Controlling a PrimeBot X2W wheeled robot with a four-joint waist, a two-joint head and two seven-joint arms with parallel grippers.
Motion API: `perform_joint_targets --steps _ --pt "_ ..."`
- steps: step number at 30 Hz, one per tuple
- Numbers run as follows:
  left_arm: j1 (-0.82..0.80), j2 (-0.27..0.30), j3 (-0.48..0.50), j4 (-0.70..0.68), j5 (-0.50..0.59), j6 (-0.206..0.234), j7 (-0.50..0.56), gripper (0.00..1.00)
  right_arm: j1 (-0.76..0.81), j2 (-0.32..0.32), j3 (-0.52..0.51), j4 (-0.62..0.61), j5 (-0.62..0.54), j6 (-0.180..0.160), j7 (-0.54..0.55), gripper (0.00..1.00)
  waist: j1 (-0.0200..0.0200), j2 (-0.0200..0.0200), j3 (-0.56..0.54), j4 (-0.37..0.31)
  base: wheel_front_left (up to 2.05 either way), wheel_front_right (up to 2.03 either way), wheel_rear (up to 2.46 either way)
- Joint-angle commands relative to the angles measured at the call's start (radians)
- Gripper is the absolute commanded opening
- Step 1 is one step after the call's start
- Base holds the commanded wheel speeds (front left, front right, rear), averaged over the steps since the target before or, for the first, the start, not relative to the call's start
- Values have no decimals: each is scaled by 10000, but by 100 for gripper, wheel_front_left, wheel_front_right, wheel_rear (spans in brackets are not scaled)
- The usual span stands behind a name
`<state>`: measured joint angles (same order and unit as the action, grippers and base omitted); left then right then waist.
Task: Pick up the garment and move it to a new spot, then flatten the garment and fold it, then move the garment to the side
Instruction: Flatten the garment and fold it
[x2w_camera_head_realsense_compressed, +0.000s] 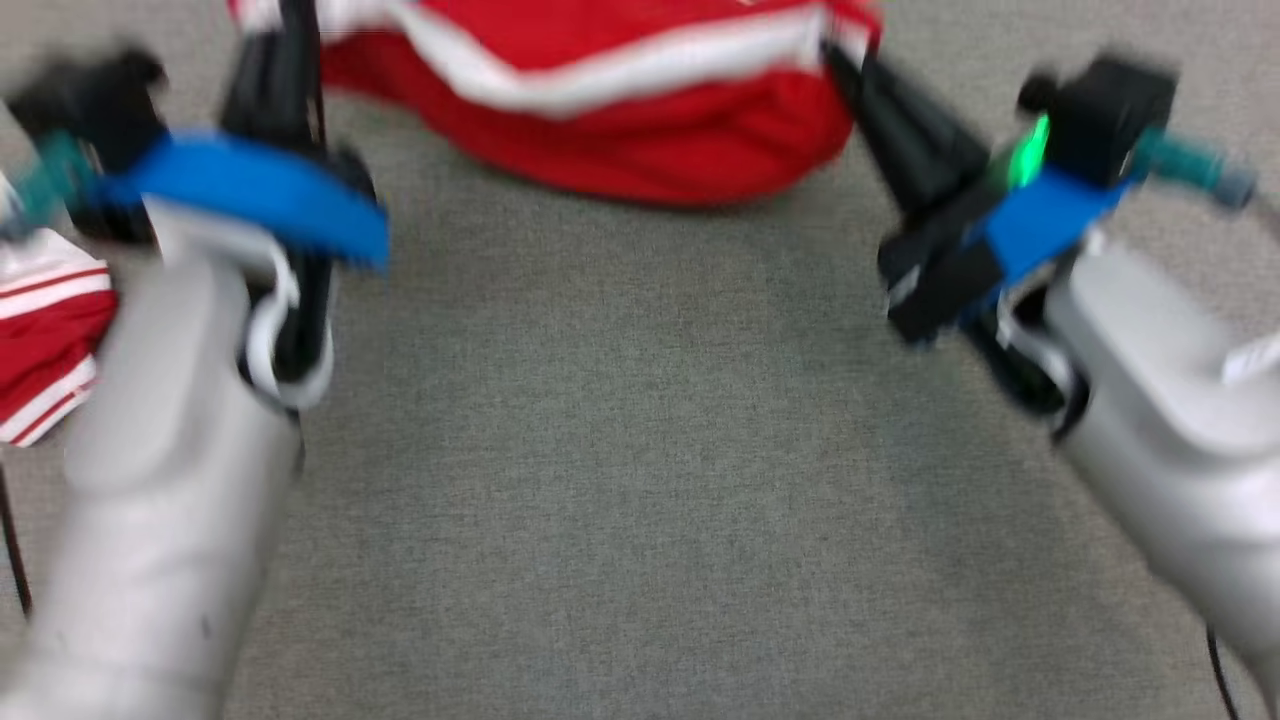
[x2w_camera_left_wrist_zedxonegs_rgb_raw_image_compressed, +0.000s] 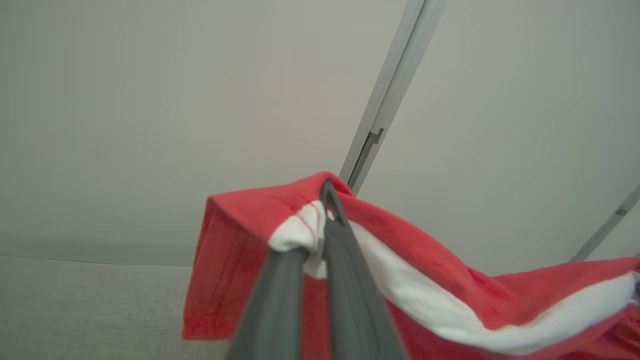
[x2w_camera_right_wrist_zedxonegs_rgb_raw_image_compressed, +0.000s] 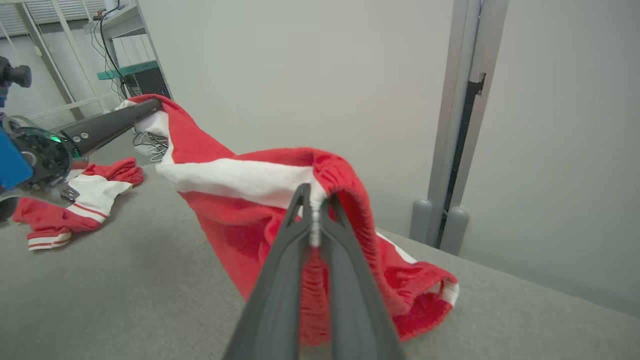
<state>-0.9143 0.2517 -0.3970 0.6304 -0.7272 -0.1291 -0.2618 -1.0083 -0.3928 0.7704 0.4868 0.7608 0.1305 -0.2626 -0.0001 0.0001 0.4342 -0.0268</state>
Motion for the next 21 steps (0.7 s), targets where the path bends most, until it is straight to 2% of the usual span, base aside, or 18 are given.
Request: perform_joint_targets --steps 1,8,12,17,21 --pt "432 -18 145 -184 79 -1 -41 0 441 -136 19 -153 51 5 -32 0 1 -1 -114 -50 0 0 0" --pt "4380 -317 1380 -1873 804 356 -44 0 3554 -471 135 -1565 263 5 -34 0 1 -1 -902 -194 0 0 0" --pt "6232 -708 1622 -2149 1247 414 -44 0 5142 -526 142 -2067 341 5 -33 0 1 -1 -1560 -196 0 0 0" --pt "7816 -1111 1939 -2458 1580 397 -44 0 6937 -761 4 -2620 190 3 -33 0 1 -1 -2268 -109 0 0 0" --pt "8920 -1193 2242 -2829 1800 411 -45 0 8193 -878 -199 -3091 49 5 -34 0 1 -1 -2646 -62 0 0 0"
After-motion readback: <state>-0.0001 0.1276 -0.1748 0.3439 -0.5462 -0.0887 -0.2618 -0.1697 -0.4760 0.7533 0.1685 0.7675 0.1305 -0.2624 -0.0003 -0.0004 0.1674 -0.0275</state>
